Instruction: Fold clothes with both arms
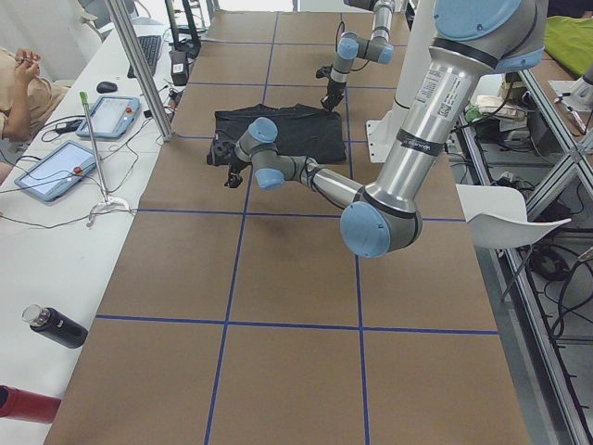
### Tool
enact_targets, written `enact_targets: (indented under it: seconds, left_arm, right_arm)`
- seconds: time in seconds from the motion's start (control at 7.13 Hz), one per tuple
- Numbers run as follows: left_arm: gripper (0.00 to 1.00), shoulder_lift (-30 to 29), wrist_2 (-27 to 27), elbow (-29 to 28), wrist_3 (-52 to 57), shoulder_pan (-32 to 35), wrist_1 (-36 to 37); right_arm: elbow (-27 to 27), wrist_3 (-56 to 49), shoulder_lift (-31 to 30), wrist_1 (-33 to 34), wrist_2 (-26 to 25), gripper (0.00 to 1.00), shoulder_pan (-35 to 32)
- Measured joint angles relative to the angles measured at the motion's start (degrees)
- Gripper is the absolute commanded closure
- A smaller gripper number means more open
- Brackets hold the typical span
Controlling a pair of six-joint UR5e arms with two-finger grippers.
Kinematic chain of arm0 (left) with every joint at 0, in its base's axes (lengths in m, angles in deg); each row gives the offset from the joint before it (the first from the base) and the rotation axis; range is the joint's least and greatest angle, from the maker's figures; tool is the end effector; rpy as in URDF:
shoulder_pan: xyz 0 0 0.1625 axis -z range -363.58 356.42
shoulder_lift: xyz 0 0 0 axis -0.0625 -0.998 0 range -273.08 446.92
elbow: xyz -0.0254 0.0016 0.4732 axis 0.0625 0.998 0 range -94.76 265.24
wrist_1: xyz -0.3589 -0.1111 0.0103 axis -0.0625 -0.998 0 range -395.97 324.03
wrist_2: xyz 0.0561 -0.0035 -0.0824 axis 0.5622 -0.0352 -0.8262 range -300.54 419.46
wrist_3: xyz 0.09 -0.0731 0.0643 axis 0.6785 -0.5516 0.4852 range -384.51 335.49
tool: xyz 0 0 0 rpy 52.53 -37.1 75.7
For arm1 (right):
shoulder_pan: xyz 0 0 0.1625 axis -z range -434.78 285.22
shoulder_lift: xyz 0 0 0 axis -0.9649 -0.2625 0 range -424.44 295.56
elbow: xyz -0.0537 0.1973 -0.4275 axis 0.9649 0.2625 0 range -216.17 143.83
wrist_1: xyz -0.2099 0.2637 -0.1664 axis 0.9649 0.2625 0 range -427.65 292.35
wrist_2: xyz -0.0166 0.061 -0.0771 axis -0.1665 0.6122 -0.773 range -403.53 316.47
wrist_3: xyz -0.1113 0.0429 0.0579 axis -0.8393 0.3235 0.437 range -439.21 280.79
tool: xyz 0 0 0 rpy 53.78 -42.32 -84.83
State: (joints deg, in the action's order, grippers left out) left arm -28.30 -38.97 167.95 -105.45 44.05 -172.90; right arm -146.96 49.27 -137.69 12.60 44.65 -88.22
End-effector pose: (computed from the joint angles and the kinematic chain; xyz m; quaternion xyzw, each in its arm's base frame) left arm 0.3859 -0.5920 0.4484 0.1993 0.5002 -0.2408 0.8075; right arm -0.5324 -0.2687 0.4188 -0.0728 -0.3947 0.4067 0.8207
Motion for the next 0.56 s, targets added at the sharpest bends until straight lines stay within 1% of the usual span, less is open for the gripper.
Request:
enact_targets:
  seconds: [0.42,0.56]
  left_arm:
    - [0.0,0.73,-0.34,1.36,-2.5,-0.5,-0.68]
    - [0.0,2.74,-0.36,4.2,-6.12,-2.03,-2.39]
  right_arm:
    - [-2.55,-0.07,-0.64,0.15,0.25,1.0,-0.3]
    - [-2.89,-0.08,-0.74,0.17,0.25,1.0,-0.33]
